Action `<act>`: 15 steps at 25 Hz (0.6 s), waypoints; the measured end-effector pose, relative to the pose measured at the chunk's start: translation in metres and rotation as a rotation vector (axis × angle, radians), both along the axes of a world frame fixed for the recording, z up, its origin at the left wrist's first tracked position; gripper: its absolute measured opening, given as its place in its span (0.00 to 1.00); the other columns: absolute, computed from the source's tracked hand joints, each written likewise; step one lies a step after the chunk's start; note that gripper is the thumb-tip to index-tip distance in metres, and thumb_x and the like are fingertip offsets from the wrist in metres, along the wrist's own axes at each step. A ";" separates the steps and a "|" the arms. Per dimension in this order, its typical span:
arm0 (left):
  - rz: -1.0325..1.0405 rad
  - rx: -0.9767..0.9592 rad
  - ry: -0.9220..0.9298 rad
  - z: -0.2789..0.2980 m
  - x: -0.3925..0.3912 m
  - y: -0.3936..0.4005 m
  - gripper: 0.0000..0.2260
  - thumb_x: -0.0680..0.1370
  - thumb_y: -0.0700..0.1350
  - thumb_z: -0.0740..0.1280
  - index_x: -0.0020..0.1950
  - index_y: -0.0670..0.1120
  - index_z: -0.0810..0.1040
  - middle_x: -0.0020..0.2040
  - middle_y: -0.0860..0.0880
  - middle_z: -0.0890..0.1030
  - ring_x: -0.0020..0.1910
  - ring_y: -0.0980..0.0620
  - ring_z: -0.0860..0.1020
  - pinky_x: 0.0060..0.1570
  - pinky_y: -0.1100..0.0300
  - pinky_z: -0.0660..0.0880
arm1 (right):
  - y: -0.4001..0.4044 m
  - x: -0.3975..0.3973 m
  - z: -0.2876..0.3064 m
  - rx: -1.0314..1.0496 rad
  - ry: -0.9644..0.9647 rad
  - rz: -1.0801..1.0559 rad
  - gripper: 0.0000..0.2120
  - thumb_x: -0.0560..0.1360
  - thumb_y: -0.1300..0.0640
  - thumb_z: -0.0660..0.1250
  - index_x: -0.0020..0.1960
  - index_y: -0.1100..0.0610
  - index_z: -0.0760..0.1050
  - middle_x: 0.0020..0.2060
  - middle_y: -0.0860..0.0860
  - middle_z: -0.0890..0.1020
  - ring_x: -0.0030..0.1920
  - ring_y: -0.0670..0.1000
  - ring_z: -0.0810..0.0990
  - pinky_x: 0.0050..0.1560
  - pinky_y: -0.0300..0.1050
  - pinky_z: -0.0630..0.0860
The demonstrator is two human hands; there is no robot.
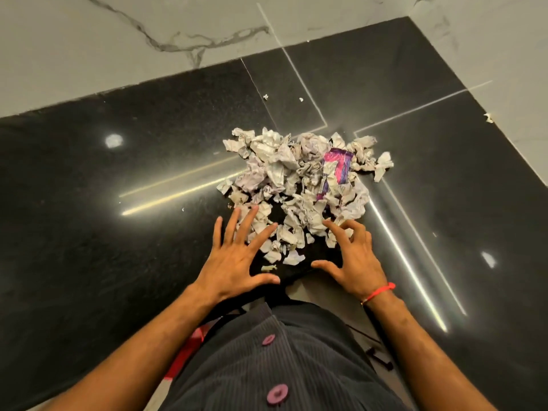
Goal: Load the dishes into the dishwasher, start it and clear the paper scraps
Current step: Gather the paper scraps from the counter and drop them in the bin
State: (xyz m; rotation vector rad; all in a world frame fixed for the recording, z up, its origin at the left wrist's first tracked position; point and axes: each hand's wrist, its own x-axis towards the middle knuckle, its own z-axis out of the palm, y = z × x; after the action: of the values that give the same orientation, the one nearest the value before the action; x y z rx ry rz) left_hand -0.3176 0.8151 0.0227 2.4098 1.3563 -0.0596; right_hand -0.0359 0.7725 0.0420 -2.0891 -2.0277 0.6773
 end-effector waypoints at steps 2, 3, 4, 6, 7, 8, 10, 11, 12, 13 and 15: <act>-0.015 0.034 0.001 -0.007 0.002 0.012 0.40 0.74 0.77 0.55 0.81 0.63 0.46 0.81 0.51 0.32 0.79 0.42 0.32 0.74 0.29 0.42 | 0.000 -0.006 -0.002 0.028 0.057 -0.002 0.33 0.72 0.46 0.75 0.73 0.45 0.67 0.65 0.52 0.63 0.58 0.54 0.71 0.64 0.51 0.74; -0.004 0.047 0.001 -0.009 0.005 0.022 0.38 0.75 0.75 0.54 0.81 0.63 0.47 0.81 0.51 0.32 0.79 0.41 0.33 0.74 0.29 0.42 | 0.004 -0.008 -0.003 0.075 0.112 -0.012 0.28 0.73 0.52 0.75 0.71 0.47 0.71 0.63 0.52 0.65 0.52 0.52 0.74 0.61 0.51 0.77; 0.015 0.057 0.000 -0.010 0.009 0.033 0.37 0.76 0.74 0.53 0.81 0.63 0.48 0.81 0.52 0.33 0.80 0.41 0.34 0.74 0.28 0.43 | 0.010 -0.011 -0.004 0.116 0.175 -0.043 0.24 0.73 0.58 0.74 0.68 0.50 0.74 0.61 0.51 0.68 0.47 0.50 0.76 0.57 0.51 0.79; 0.078 0.085 -0.002 -0.007 0.019 0.046 0.37 0.77 0.72 0.54 0.81 0.62 0.47 0.82 0.52 0.34 0.80 0.39 0.36 0.73 0.28 0.43 | 0.025 -0.024 0.001 0.150 0.363 -0.154 0.22 0.73 0.65 0.73 0.65 0.52 0.76 0.61 0.51 0.72 0.43 0.46 0.80 0.53 0.47 0.81; 0.119 0.103 -0.018 -0.004 0.023 0.050 0.37 0.77 0.71 0.56 0.82 0.61 0.46 0.82 0.52 0.35 0.80 0.39 0.37 0.74 0.29 0.44 | 0.032 -0.031 0.007 0.154 0.493 -0.216 0.23 0.73 0.66 0.73 0.65 0.52 0.76 0.63 0.52 0.73 0.44 0.45 0.81 0.53 0.44 0.81; 0.164 0.122 -0.052 -0.001 0.025 0.051 0.38 0.77 0.70 0.58 0.82 0.59 0.45 0.82 0.52 0.36 0.80 0.38 0.38 0.74 0.30 0.44 | 0.038 -0.036 0.013 0.187 0.584 -0.253 0.24 0.73 0.66 0.73 0.65 0.51 0.75 0.64 0.51 0.74 0.46 0.45 0.82 0.53 0.43 0.81; 0.255 0.167 -0.153 0.009 0.019 0.048 0.42 0.75 0.68 0.63 0.82 0.57 0.47 0.82 0.50 0.41 0.80 0.38 0.46 0.75 0.35 0.49 | 0.038 -0.038 0.025 0.295 0.549 -0.244 0.23 0.73 0.62 0.75 0.65 0.48 0.74 0.60 0.50 0.76 0.44 0.44 0.80 0.49 0.38 0.80; 0.296 0.191 -0.198 0.013 0.013 0.044 0.42 0.74 0.68 0.66 0.81 0.56 0.50 0.81 0.48 0.48 0.77 0.40 0.54 0.74 0.39 0.56 | 0.034 -0.035 0.029 0.326 0.477 -0.208 0.23 0.72 0.58 0.76 0.64 0.48 0.74 0.57 0.49 0.76 0.40 0.44 0.78 0.45 0.36 0.78; 0.327 0.209 -0.226 0.016 0.006 0.038 0.41 0.72 0.69 0.67 0.79 0.56 0.55 0.76 0.47 0.57 0.71 0.42 0.62 0.70 0.44 0.64 | 0.028 -0.033 0.029 0.301 0.408 -0.170 0.22 0.71 0.53 0.76 0.62 0.47 0.73 0.53 0.49 0.75 0.38 0.44 0.75 0.43 0.35 0.76; 0.337 0.205 -0.234 0.018 0.000 0.030 0.38 0.71 0.70 0.67 0.76 0.55 0.60 0.70 0.47 0.62 0.64 0.45 0.67 0.65 0.47 0.70 | 0.021 -0.035 0.028 0.224 0.371 -0.128 0.23 0.70 0.49 0.77 0.61 0.46 0.72 0.52 0.48 0.74 0.38 0.43 0.73 0.42 0.36 0.75; 0.291 0.122 -0.208 0.019 -0.003 0.012 0.32 0.71 0.70 0.68 0.69 0.54 0.66 0.61 0.49 0.67 0.57 0.49 0.72 0.57 0.48 0.76 | 0.009 -0.044 0.020 0.011 0.257 -0.003 0.27 0.69 0.44 0.77 0.63 0.44 0.68 0.56 0.47 0.71 0.47 0.44 0.75 0.48 0.43 0.77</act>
State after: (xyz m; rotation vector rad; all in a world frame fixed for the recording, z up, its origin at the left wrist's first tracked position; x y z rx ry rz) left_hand -0.3208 0.8274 0.0413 2.2115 1.6317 0.3489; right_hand -0.0802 0.7815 0.0619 -1.8867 -1.8831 0.8807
